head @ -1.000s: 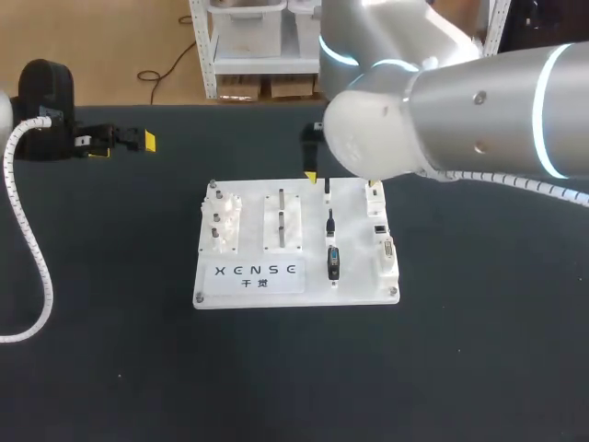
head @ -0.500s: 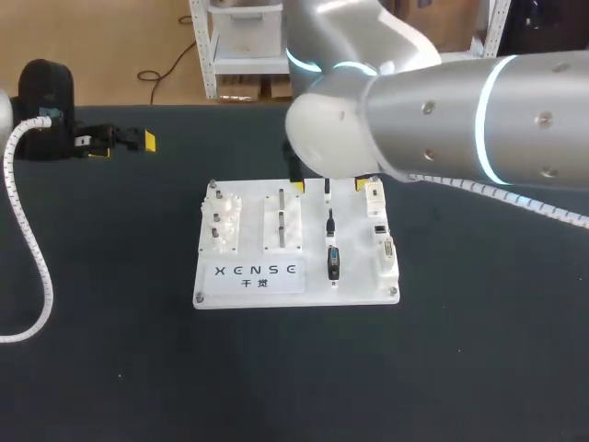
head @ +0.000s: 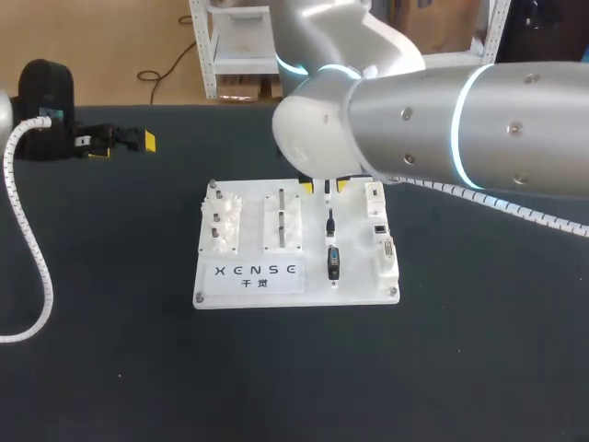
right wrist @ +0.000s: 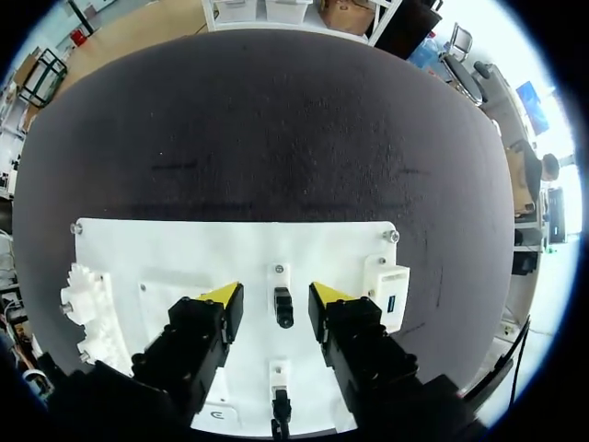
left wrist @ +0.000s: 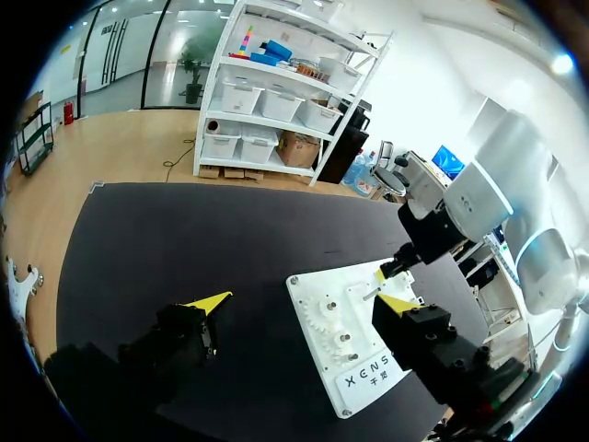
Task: Insert the USB connector, Ethernet cable, and multi-pin plug into their matching sockets one by one.
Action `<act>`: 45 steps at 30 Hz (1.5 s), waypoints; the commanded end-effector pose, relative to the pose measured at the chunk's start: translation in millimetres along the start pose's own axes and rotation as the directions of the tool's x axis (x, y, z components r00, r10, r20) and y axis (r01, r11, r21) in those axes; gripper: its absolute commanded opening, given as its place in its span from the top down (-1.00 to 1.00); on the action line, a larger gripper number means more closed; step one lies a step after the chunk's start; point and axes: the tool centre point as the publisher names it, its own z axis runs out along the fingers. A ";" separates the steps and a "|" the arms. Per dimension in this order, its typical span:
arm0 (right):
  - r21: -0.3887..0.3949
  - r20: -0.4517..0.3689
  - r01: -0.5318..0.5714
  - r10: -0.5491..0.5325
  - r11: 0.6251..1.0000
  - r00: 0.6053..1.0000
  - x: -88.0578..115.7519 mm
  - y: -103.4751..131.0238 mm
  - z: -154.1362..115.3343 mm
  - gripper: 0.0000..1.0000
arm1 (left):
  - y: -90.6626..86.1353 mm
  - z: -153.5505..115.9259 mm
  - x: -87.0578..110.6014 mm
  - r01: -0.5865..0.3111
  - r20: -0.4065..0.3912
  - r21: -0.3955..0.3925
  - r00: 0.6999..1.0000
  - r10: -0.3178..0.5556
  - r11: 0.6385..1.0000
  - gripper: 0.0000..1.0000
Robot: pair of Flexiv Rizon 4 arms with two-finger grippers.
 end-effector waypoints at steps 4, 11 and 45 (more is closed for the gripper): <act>-0.021 -0.004 -0.008 0.008 1.000 1.000 -4.2 -3.0 -1.2 0.13 | 0.0 0.0 0.0 0.000 0.000 0.000 1.000 0.000 1.000 -1.00; -0.031 -0.003 0.004 -0.004 1.000 1.000 -3.5 -3.9 -0.9 0.21 | 0.0 0.0 0.0 0.000 0.000 0.000 1.000 0.000 1.000 -1.00; -0.065 0.016 0.022 -0.021 0.998 1.000 9.9 -7.3 -0.4 0.63 | 0.0 0.0 0.0 0.000 0.000 0.000 1.000 0.000 1.000 -1.00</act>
